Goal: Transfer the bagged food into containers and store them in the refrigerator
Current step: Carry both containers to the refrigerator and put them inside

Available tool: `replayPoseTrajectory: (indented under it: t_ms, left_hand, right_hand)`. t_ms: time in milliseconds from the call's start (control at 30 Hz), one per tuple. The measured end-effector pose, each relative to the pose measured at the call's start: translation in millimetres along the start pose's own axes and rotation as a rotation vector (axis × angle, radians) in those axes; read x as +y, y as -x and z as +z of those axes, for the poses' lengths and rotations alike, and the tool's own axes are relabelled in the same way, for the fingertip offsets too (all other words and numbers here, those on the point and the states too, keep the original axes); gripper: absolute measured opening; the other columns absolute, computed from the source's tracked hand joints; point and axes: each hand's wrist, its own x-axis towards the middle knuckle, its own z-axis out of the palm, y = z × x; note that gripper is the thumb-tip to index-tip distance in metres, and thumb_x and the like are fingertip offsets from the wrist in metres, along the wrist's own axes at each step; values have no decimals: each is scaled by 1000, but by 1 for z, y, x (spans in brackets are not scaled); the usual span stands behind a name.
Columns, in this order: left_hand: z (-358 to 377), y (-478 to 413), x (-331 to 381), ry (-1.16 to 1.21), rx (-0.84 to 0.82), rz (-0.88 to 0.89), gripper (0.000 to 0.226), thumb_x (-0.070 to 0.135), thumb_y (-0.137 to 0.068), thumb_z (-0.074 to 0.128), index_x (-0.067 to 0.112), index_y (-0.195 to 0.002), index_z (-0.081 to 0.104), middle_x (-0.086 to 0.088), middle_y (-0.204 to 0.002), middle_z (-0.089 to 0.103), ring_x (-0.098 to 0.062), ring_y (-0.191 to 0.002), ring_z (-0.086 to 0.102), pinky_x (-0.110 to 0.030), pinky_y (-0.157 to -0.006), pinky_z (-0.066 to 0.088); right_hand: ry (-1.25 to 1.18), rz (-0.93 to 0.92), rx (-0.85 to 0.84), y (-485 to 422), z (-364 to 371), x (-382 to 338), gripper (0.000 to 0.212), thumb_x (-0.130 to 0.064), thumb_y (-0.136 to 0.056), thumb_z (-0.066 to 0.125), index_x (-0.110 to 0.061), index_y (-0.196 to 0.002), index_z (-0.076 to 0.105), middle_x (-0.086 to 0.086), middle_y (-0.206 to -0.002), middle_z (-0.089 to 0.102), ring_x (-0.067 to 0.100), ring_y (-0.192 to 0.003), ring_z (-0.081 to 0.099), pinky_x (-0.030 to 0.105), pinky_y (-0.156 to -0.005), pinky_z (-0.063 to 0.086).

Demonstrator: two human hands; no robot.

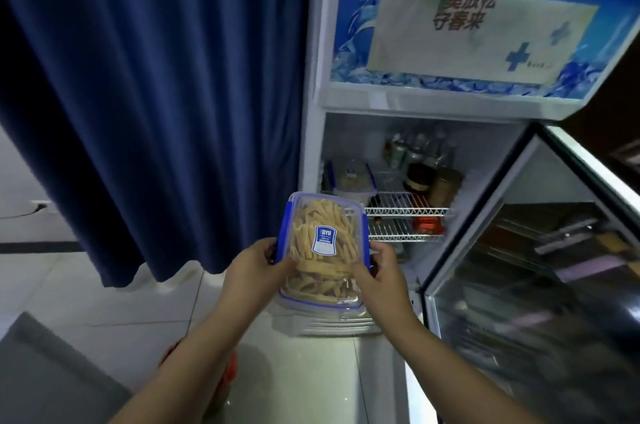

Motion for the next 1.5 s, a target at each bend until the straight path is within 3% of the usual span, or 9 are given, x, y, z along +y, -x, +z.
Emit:
replayPoseTrajectory:
  t_ms: [267,400,633,867,1000,1167,1267,1400,1500]
  left_hand:
    - [40,-100,10,-17,-198,12,35,31,-82,65,20,-115,60,5,-101,69,-12,-87,65,-38,-81,54]
    - [69,-135,11,7,-258,-18,34,29,-81,66,21,-114,60,6,-99,69,-12,-87,66,-41,-81,55]
    - [124,-195,16,45,-247,-48,31,29,-77,69,33,-106,57,23,-80,62,4,-74,62,-19,-60,48]
    - [181,-262,34,110,-123,-103,47,26,-71,70,21,-112,49,10,-94,66,-9,-84,65,-38,-74,56]
    - [202,-300,40,98,-23,-70,37,22,-79,68,19,-110,48,5,-98,64,-11,-82,61,-24,-62,46]
    - [223,-333,37,74,19,-20,46,20,-87,57,17,-132,46,4,-104,60,-13,-87,56,-24,-69,45]
    - [233,-345,36,153,38,-18,39,17,-89,55,22,-128,51,10,-95,61,2,-74,55,-12,-58,41]
    - [244,-353,34,242,19,-9,37,22,-78,73,40,-102,51,32,-80,54,22,-69,55,1,-55,42]
    - [249,-362,33,228,-55,-12,48,14,-69,80,31,-105,53,26,-86,58,6,-81,58,-2,-65,44]
  right_hand:
    - [56,75,194,-72,-6,21,25,-17,-84,65,-32,-95,48,-12,-85,67,-2,-67,65,13,-53,49]
    - [82,126,228,-104,-19,34,24,-18,-84,65,-32,-91,47,-7,-90,65,3,-65,66,25,-56,54]
    - [78,155,188,-185,-47,64,23,-17,-84,66,-27,-92,47,-7,-88,64,-4,-65,63,11,-49,46]
    - [109,86,105,-300,-73,79,25,-20,-81,70,-30,-89,49,-7,-87,65,11,-73,67,38,-67,56]
    - [45,99,-4,-348,-73,86,35,-29,-83,69,-22,-114,55,-4,-99,68,15,-85,68,41,-80,56]
    - [31,90,-10,-389,-66,98,42,-24,-85,68,-15,-124,57,1,-101,69,0,-75,61,1,-56,42]
    - [86,71,3,-405,-62,109,40,-27,-87,64,-15,-124,56,3,-98,66,2,-67,58,4,-43,39]
    - [39,92,-52,-420,-50,114,52,-25,-86,65,-15,-134,47,12,-120,62,26,-99,62,37,-80,56]
    - [41,100,-134,-427,-43,117,68,-24,-82,70,-15,-141,38,11,-134,54,27,-120,53,44,-99,46]
